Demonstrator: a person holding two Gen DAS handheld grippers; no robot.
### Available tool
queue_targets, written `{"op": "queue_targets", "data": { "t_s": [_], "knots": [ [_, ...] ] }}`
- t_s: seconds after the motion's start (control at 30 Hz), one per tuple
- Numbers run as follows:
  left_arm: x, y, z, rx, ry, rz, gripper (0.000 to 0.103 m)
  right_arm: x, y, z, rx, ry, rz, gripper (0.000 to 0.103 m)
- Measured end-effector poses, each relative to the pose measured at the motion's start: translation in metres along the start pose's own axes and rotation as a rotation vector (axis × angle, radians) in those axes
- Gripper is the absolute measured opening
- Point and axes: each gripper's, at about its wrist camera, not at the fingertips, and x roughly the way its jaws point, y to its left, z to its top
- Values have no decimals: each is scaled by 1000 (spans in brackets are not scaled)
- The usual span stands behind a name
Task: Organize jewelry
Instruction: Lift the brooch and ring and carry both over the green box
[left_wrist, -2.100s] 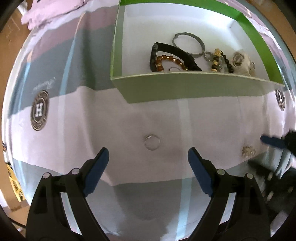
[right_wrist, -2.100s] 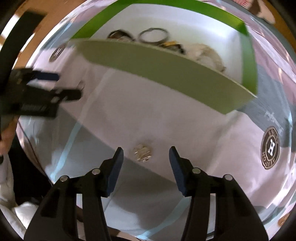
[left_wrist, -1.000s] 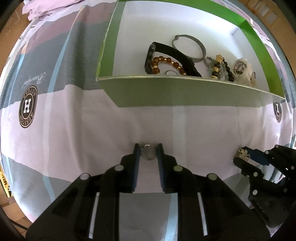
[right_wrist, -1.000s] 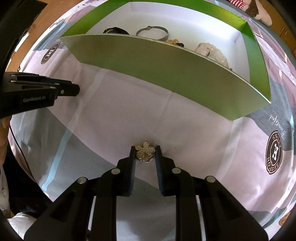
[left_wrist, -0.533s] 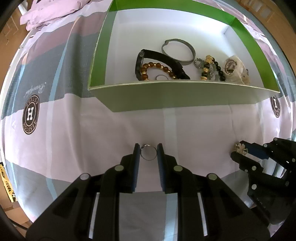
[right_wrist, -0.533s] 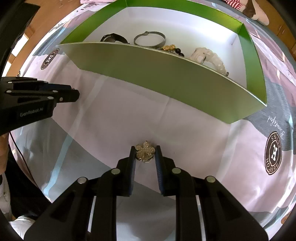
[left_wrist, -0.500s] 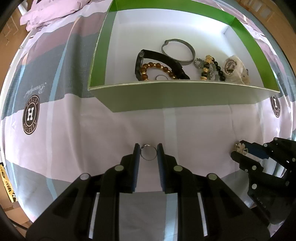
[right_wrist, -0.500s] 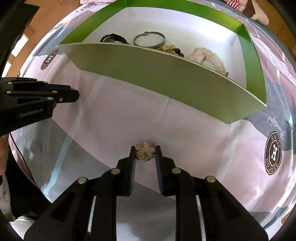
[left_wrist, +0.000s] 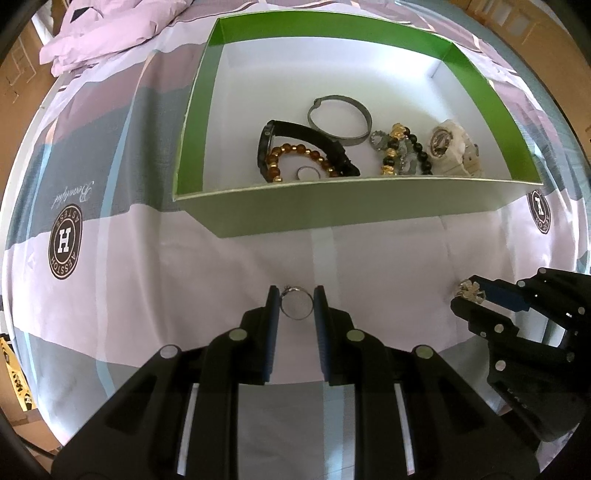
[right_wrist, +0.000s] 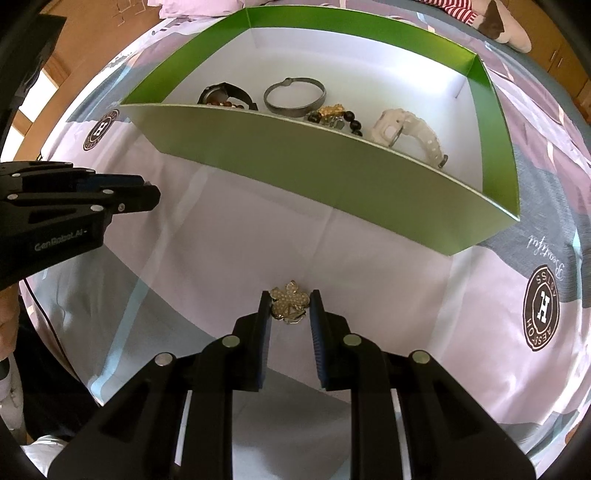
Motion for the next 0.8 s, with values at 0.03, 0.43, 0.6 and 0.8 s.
{"op": "queue_targets", "data": {
  "t_s": [0.03, 0.43, 0.6, 0.8],
  "knots": [
    [0, 0, 0, 2, 0, 1, 19, 0, 1, 0, 1, 0, -1, 21],
    [-13, -1, -1, 13, -36, -2, 19, -9, -1, 1, 22, -59, -22, 21],
    [-17, -2, -3, 17, -54, 2, 19, -11, 0, 0, 25, -86, -47, 21],
    [-14, -3, -6, 23, -61, 5, 19, -11, -1, -1, 26, -95, -61, 21]
  ]
}}
